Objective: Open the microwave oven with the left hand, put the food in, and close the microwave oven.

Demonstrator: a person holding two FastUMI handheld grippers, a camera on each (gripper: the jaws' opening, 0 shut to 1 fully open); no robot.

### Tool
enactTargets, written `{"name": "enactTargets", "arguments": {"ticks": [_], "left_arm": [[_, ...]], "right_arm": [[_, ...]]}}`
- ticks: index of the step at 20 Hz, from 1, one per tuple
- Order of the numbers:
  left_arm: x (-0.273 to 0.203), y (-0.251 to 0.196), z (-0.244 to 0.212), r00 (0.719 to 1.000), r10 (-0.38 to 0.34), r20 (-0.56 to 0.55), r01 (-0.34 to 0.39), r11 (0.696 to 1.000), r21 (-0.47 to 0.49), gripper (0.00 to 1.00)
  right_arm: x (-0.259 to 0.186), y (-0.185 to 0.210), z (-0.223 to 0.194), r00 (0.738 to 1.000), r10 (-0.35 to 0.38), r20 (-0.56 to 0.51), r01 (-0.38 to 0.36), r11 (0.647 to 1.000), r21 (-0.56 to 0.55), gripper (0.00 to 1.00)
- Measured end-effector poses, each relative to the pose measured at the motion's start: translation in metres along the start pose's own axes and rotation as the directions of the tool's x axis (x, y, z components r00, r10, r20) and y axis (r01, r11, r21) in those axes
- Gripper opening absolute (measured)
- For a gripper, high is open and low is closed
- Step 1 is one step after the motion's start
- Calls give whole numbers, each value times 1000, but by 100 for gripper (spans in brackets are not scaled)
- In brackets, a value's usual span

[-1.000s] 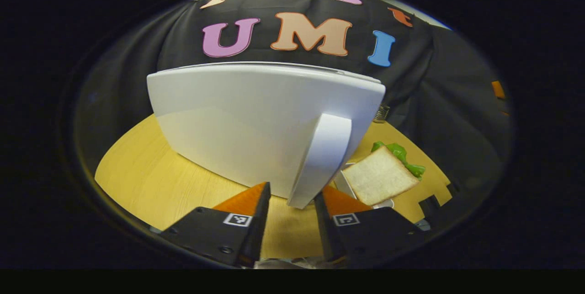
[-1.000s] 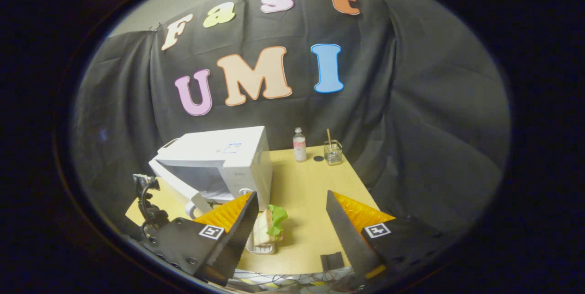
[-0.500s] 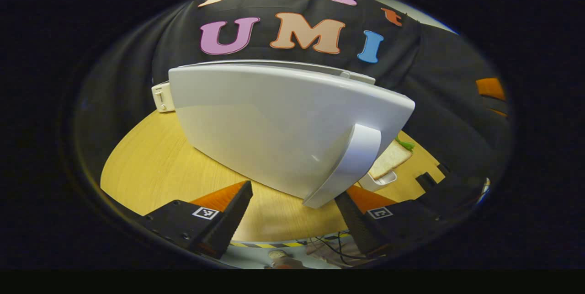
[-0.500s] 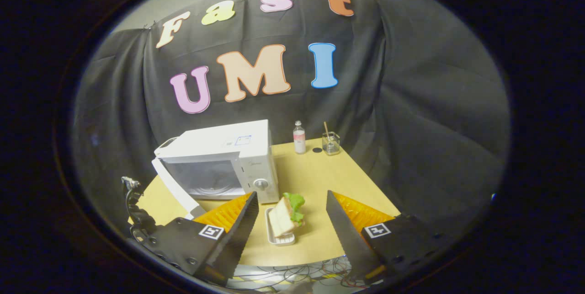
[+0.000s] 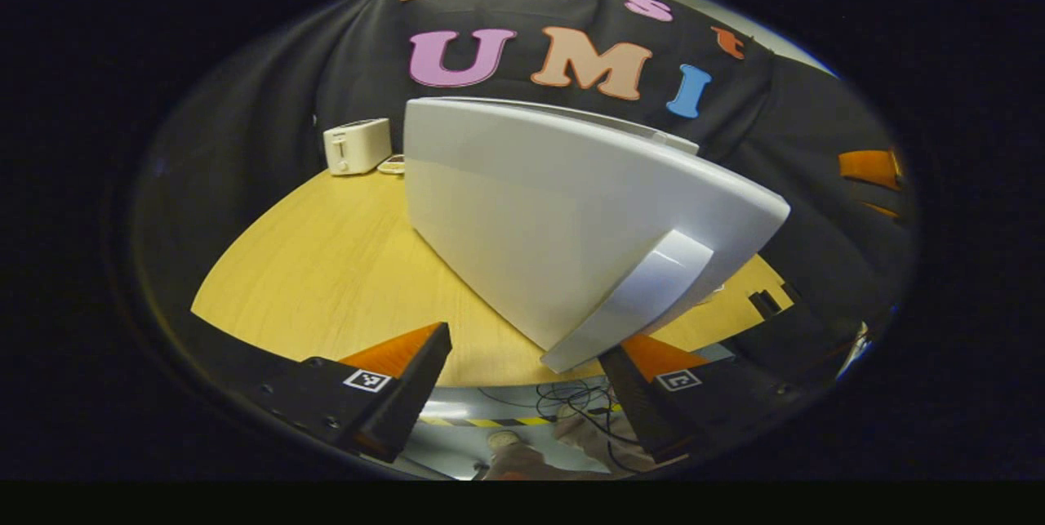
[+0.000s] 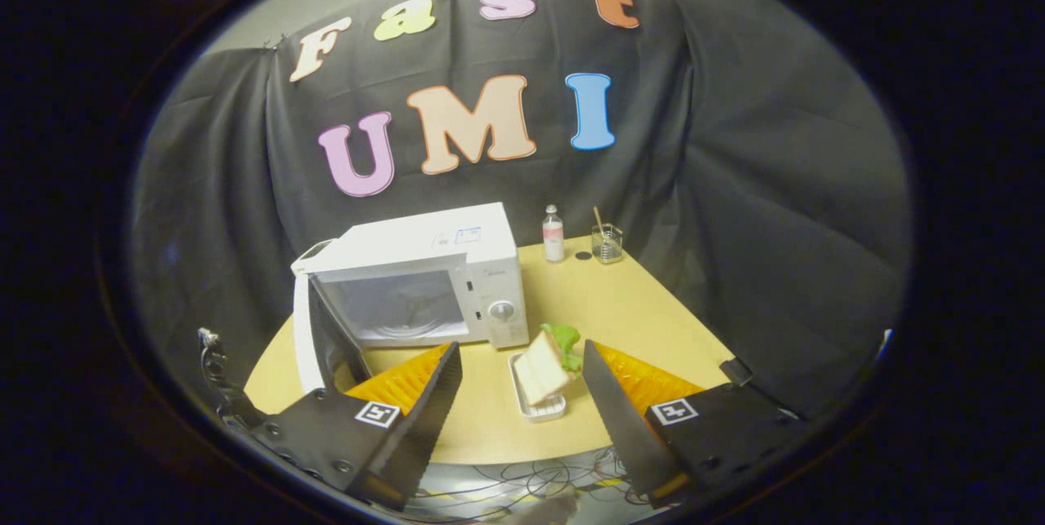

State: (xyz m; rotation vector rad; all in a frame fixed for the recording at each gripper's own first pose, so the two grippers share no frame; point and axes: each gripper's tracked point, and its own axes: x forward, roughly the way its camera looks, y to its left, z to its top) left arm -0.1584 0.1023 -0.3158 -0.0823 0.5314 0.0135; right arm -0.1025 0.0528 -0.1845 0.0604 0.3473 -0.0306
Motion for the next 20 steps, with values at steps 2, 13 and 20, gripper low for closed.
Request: {"name": "enactTargets", "arguments": {"ticks": [2, 13, 20], "left_arm": [[-10, 19, -4, 999, 33, 4, -33, 999, -30, 100], [-57, 130, -13, 986, 168, 21, -165, 982, -92, 100], [-66, 150, -14, 990, 144, -7, -144, 984, -108, 100]], "right_arm": [[-2, 8, -2, 1000, 5, 1, -5, 1000, 5, 92], [-13, 34, -18, 1000, -2, -14, 3, 1000, 18, 92], [-16, 31, -25, 999, -34, -25, 34, 999, 25, 92]]}}
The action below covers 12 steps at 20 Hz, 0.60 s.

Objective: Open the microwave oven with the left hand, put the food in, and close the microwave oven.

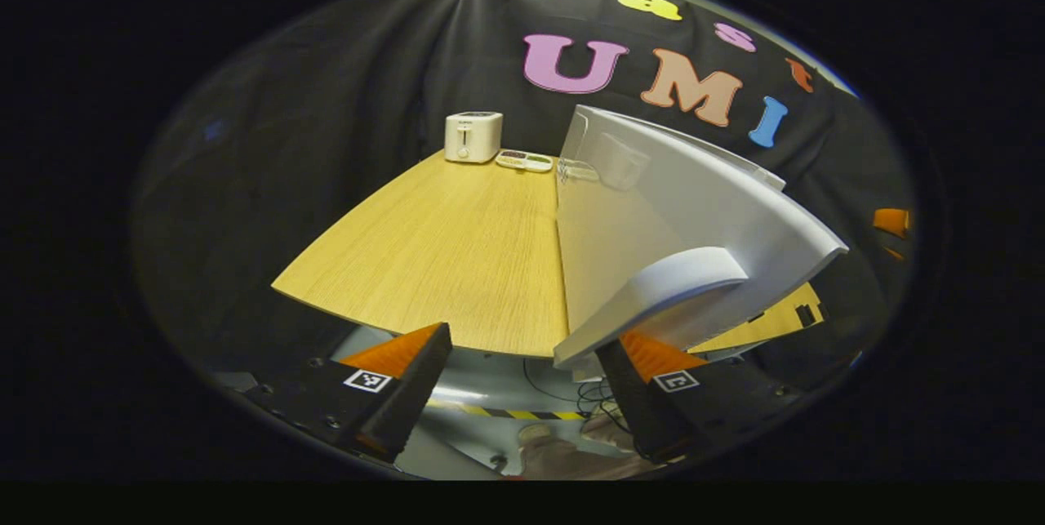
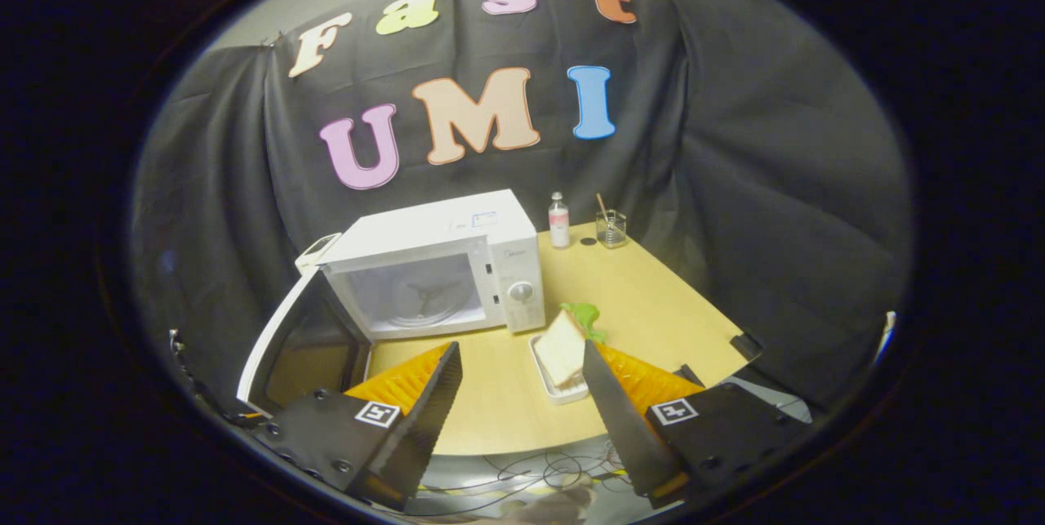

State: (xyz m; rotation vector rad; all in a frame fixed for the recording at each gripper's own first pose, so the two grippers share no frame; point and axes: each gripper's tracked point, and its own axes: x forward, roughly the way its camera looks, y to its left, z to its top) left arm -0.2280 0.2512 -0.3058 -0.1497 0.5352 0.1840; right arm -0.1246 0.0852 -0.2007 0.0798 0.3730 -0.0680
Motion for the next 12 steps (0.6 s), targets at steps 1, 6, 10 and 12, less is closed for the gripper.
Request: {"name": "enactTargets", "arguments": {"ticks": [1, 6, 10, 12], "left_arm": [[-3, 1, 1, 1000, -3, -3, 3, 1000, 16, 100], [-20, 41, 12, 996, 88, 30, -90, 992, 89, 100], [-42, 83, 35, 968, 230, 97, -234, 972, 29, 100], [-57, 96, 52, 942, 303, 144, -301, 953, -35, 100]], "right_arm": [[0, -1, 0, 1000, -2, -1, 2, 1000, 0, 92], [9, -10, 0, 1000, -12, -9, 12, 1000, -13, 92], [26, -24, -2, 999, -15, -45, 15, 1000, -5, 92], [40, -34, -5, 997, -15, -80, 15, 1000, 1, 95]]}}
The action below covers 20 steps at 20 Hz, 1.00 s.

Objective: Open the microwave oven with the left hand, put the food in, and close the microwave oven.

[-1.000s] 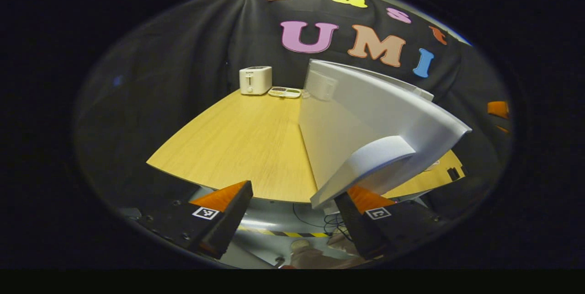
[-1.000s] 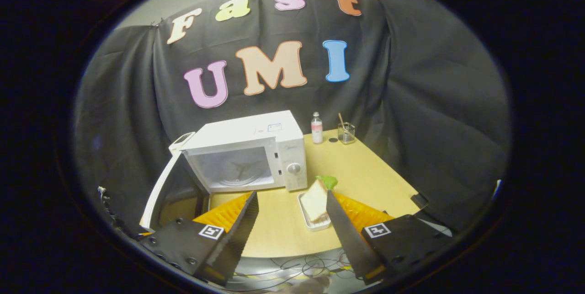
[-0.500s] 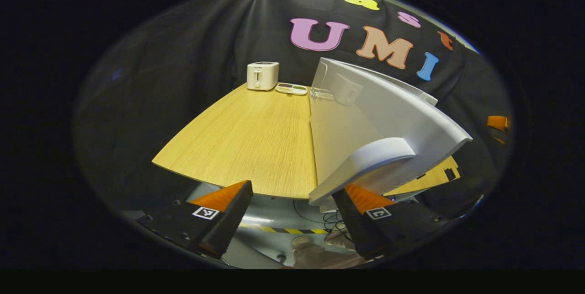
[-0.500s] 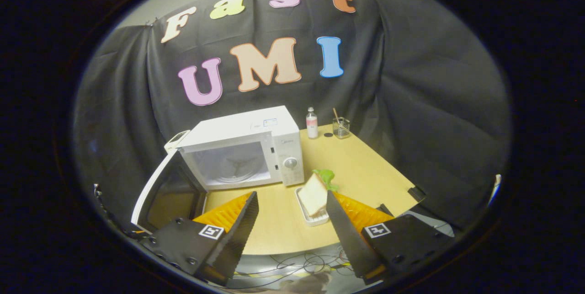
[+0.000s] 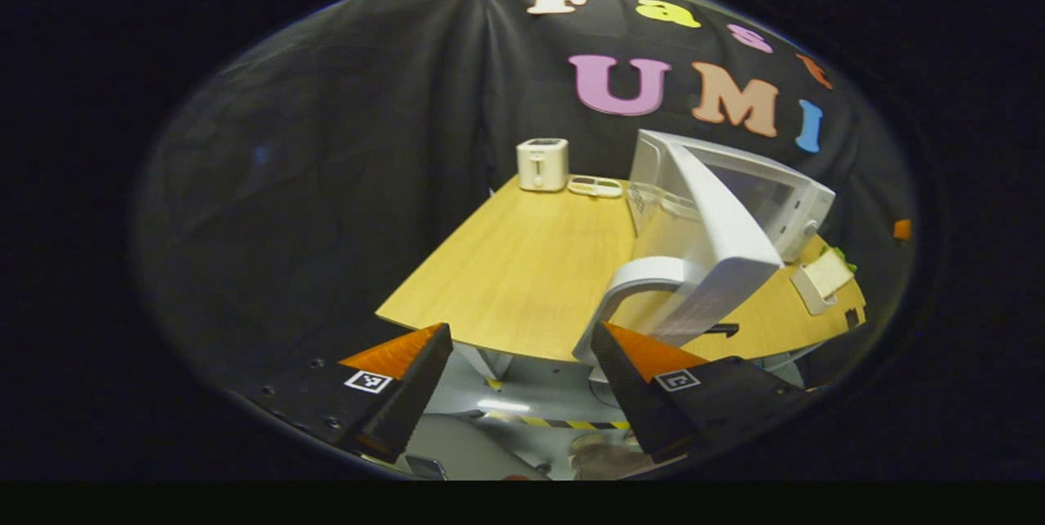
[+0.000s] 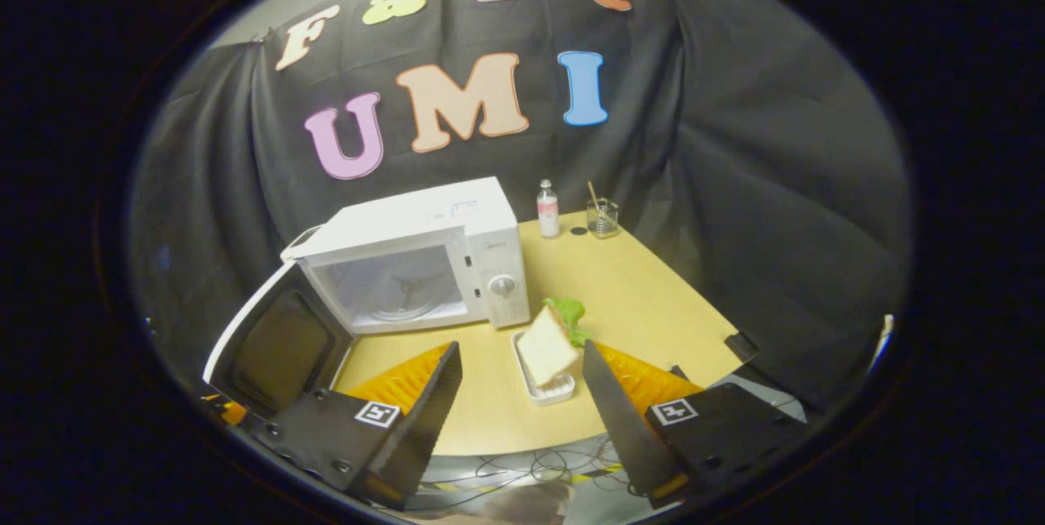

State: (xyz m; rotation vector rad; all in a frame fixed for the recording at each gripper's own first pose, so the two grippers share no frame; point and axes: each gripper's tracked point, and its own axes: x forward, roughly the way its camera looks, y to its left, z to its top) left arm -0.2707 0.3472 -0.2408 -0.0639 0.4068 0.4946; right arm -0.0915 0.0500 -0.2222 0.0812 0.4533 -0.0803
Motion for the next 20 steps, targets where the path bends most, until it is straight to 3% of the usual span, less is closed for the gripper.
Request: {"name": "enactTargets", "arguments": {"ticks": [4, 7, 11, 13, 14, 18, 20], "left_arm": [[-22, 26, 37, 974, 201, 104, -190, 976, -101, 99], [-33, 20, 60, 942, 295, 157, -274, 951, -143, 100], [-46, 2, 86, 910, 362, 201, -322, 924, -207, 99], [-48, -8, 96, 898, 382, 220, -328, 912, -244, 99], [-49, -13, 101, 893, 389, 227, -329, 907, -261, 99], [-42, -25, 110, 877, 420, 232, -344, 888, -305, 99], [-42, -29, 115, 867, 438, 239, -353, 877, -327, 99]], "right_arm": [[44, -18, -4, 992, 32, -125, -32, 999, 1, 92], [79, -27, -15, 965, 82, -251, -83, 996, 7, 95], [119, -31, -29, 903, 159, -398, -153, 987, 48, 92], [134, -33, -37, 867, 189, -462, -180, 982, 64, 95], [143, -38, -43, 851, 187, -491, -182, 982, 59, 89], [169, -48, -65, 776, 179, -604, -200, 979, 33, 95], [177, -53, -76, 732, 171, -659, -217, 976, 13, 89]]}}
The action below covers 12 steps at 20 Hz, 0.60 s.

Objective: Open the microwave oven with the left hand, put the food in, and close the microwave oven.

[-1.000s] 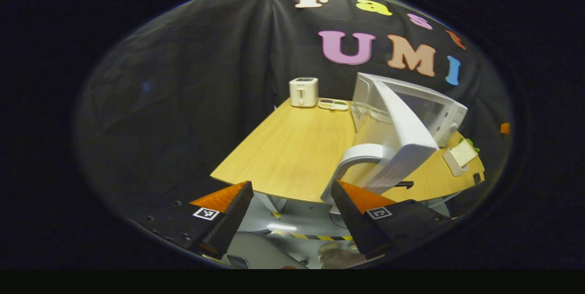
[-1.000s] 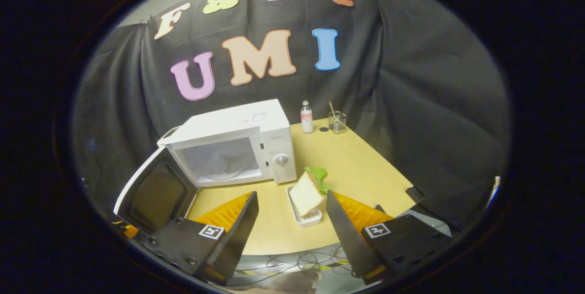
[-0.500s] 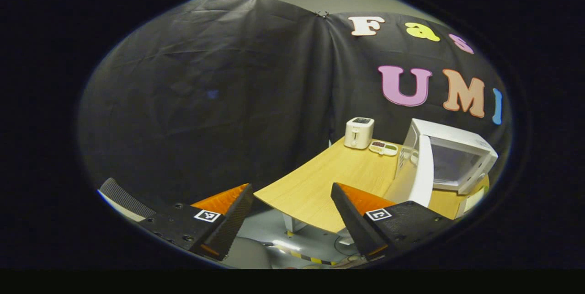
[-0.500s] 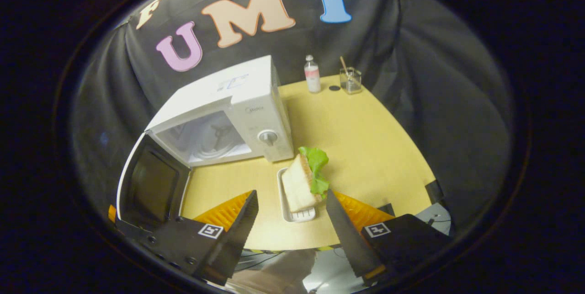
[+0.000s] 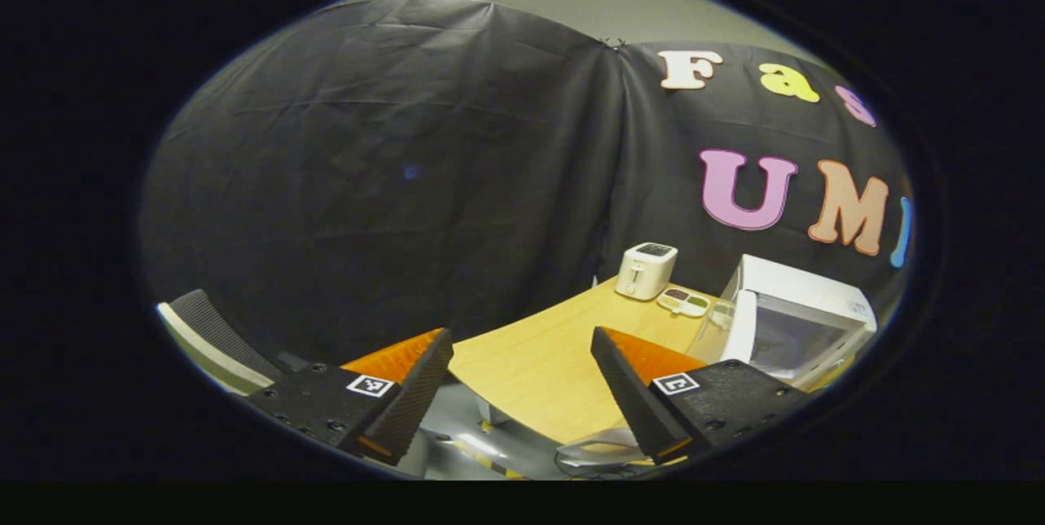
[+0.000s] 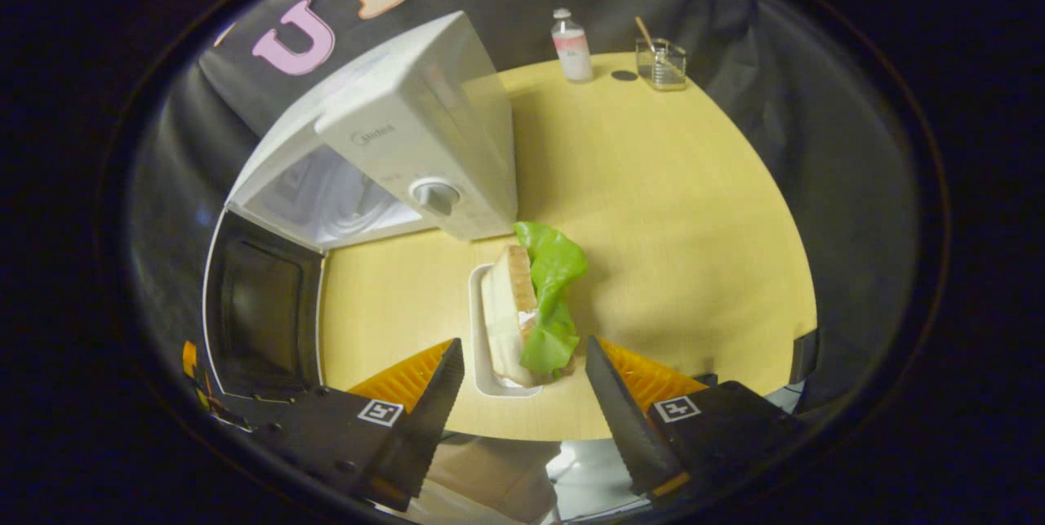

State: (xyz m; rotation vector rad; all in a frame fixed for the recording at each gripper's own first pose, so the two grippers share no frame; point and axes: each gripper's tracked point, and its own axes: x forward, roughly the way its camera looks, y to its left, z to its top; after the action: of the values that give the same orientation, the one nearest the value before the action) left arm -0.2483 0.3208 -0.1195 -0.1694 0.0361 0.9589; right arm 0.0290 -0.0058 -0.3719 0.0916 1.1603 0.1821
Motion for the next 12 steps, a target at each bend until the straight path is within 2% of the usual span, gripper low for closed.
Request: {"name": "enactTargets", "arguments": {"ticks": [1, 2, 7, 8, 9, 10, 11, 12], "left_arm": [[0, -3, 2, 1000, 7, 6, -7, 1000, -9, 99], [-1, -6, 3, 1000, 14, 10, -14, 1000, -14, 99], [-4, -19, 7, 999, 38, 23, -38, 999, -13, 97], [-5, -23, 7, 999, 39, 23, -38, 999, -16, 95], [-5, -27, 8, 999, 40, 22, -39, 999, -18, 95], [-7, -25, 8, 999, 39, 21, -39, 999, -19, 95], [-6, -25, 6, 999, 37, 18, -37, 999, -16, 95], [-6, -25, 7, 999, 35, 15, -35, 999, -12, 95]], "right_arm": [[6, -4, -1, 1000, -1, -27, 1, 1000, -12, 95], [12, -6, -4, 999, 2, -49, -3, 1000, -18, 89], [38, -16, -7, 990, 47, -131, -44, 999, 29, 87], [40, -14, -9, 988, 69, -140, -63, 997, 48, 95], [42, -8, -8, 984, 105, -147, -94, 992, 79, 83], [43, -2, -10, 980, 133, -150, -118, 987, 106, 86], [44, 2, -10, 975, 162, -153, -143, 981, 130, 66], [47, 6, -10, 970, 185, -159, -161, 975, 154, 60]]}}
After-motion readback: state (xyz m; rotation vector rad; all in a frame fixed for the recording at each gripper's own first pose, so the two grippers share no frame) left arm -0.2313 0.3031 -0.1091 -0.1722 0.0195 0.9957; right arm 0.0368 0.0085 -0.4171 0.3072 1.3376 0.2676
